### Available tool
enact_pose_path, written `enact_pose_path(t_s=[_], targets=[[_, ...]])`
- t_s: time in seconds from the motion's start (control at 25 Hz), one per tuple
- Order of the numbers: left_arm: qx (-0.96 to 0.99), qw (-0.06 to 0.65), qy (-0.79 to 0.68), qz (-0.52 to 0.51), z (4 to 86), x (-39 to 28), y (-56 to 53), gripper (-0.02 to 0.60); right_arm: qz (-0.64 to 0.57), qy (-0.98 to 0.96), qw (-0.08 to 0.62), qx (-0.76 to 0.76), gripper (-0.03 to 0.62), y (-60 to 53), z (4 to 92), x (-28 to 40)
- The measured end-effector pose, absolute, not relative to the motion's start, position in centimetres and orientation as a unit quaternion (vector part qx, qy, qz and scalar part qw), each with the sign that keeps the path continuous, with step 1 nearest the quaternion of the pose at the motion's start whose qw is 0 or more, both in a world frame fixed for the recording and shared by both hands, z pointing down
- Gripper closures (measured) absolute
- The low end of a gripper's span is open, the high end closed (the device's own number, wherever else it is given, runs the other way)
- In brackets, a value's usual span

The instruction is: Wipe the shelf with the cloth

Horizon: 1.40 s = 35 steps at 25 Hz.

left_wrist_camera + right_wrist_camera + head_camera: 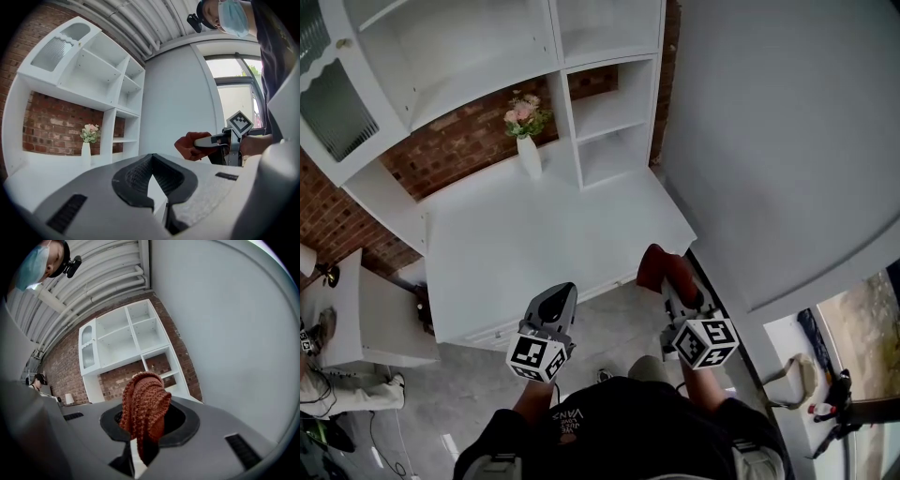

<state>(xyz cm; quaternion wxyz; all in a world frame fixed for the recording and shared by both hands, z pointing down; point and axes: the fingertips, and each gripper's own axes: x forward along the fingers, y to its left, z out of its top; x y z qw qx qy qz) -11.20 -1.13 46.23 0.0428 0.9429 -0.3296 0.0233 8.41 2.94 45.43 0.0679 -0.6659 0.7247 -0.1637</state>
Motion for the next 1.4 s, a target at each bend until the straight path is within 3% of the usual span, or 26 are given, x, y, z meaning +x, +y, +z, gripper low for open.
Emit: enact_pose_path(t_s=[0.8, 1.4], targets=[[0.912, 0.028, -0.410, 0.013, 45.9, -2.3, -15.4, 0.575, -0.138, 0.800, 0.051, -0.582, 0.502, -17.4, 44.3, 17.0], [0.877, 0.036, -0.479, 0.002, 46.1, 1.5, -20.4, 0.574, -0.079, 0.852, 0.034, -0.517, 0.502, -30.1, 40.8, 19.4]])
